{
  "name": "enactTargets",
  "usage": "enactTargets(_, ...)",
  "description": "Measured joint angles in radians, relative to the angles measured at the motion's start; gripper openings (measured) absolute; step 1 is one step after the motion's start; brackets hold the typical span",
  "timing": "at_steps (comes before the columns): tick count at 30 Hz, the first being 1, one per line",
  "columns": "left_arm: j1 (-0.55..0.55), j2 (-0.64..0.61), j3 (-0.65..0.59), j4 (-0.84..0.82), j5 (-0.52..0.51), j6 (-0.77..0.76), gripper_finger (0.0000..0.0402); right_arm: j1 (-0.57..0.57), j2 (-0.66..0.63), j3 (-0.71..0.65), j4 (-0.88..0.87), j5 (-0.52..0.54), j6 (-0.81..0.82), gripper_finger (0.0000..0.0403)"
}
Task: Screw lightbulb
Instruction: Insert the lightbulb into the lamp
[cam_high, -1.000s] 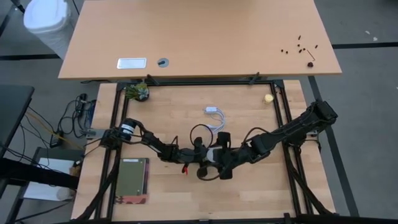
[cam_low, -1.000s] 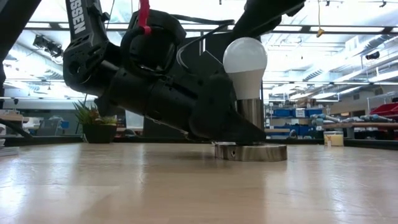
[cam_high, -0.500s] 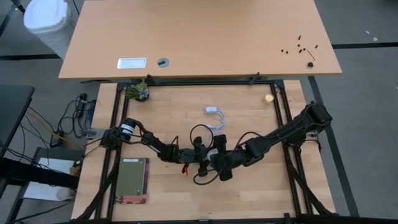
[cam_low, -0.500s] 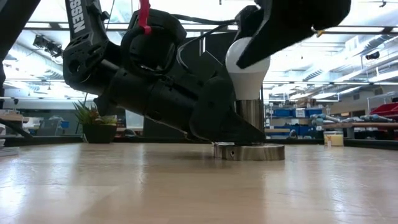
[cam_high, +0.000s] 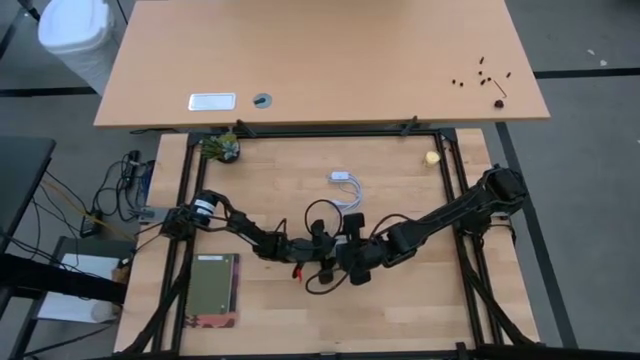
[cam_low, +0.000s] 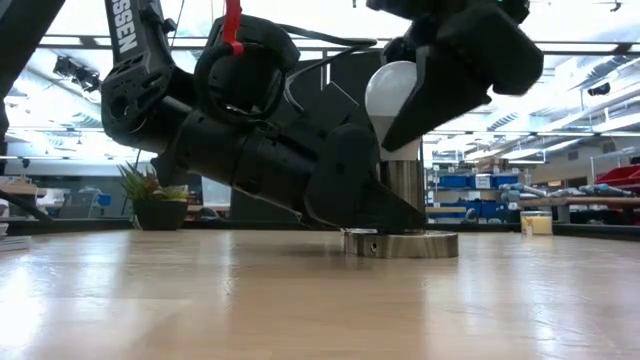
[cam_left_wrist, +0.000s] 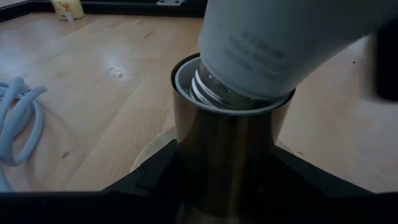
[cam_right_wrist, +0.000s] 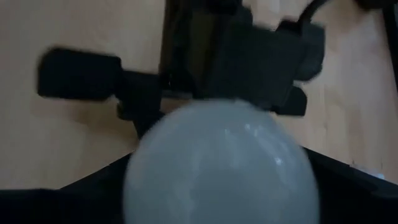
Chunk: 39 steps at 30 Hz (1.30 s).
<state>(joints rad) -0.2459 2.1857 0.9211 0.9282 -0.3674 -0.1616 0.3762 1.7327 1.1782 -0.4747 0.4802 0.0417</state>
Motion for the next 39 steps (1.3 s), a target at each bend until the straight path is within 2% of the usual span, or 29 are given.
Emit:
enactTargets(11,-0.003,0.001,0.000,0.000,0.006,0.001,0.0200,-0.011,-0.001,0.000,-0.007,-0.016,0.005,0.0251)
enactTargets(16,-0.004,0.001,0.000,0.000,0.009,0.008,0.0200,-0.041,-0.021,0.000,-0.024,-0.098,0.051,0.0256)
enactTargets(20,-0.005,0.001,0.000,0.000,0.009,0.023,0.0200,-0.052,-0.063,0.000,-0.049,-0.110,0.089,0.0272)
enactTargets(24,-0.006,0.001,-0.001,0.003,0.009,0.024,0.0200,-0.052,-0.097,-0.003,-0.040,-0.111,0.106,0.0262)
enactTargets(28,-0.008,0.002,-0.001,0.005,0.009,0.025,0.0200,-0.042,-0.101,-0.071,0.066,-0.111,0.112,0.0255)
enactTargets(34,-0.016,0.002,-0.001,0.005,0.010,0.029,0.0200,-0.043,-0.112,-0.166,0.205,-0.117,0.140,0.0273)
enactTargets(39,-0.018,0.002,-0.002,0.020,0.029,0.057,0.0200,-0.042,-0.155,-0.238,0.292,-0.135,0.133,0.0266)
